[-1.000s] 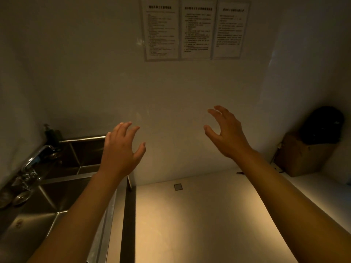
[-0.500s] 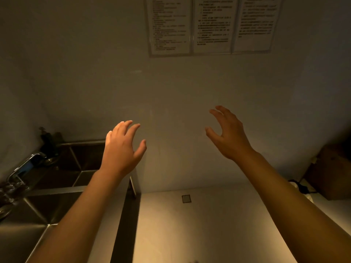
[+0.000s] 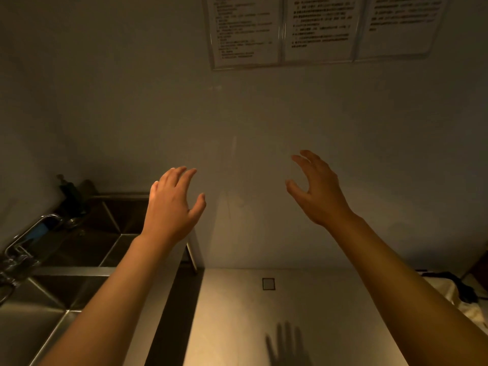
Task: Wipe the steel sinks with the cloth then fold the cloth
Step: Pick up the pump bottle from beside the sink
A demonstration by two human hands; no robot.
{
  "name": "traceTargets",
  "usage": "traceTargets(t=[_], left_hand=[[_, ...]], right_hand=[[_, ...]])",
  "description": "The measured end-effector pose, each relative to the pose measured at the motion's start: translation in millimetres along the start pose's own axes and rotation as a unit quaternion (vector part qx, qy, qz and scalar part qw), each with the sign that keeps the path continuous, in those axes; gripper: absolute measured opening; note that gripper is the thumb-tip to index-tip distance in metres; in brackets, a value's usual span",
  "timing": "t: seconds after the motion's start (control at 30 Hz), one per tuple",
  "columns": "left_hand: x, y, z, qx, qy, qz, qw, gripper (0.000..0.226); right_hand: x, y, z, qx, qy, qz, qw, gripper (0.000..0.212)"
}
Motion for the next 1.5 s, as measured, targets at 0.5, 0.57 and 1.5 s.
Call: traceTargets(t=[0.5,0.57,1.5], left_hand=[[92,50,110,-0.039,0.020,0.045,0.998,0.061],[106,67,130,-0.045,0.022,0.051,0.997,0.061],[156,321,282,-0.311,0.003,0.202,0.929,0.061]], right_hand=[[97,-49,151,-0.031,0.057,0.014,0.998,0.070],[116,-54,178,-0.036,0.064,0.012,0.997,0.070],[445,32,498,-0.257,0.226,0.149,0.928,0.070]])
Point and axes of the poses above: each hand's wrist, its own z-axis towards the middle knuckle, its own x-axis out of the palm, y = z × x, the point moved 4 cm from there along z, towards the middle knuckle, and after that the axes turned 13 degrees about z, right-handed, at the moved point
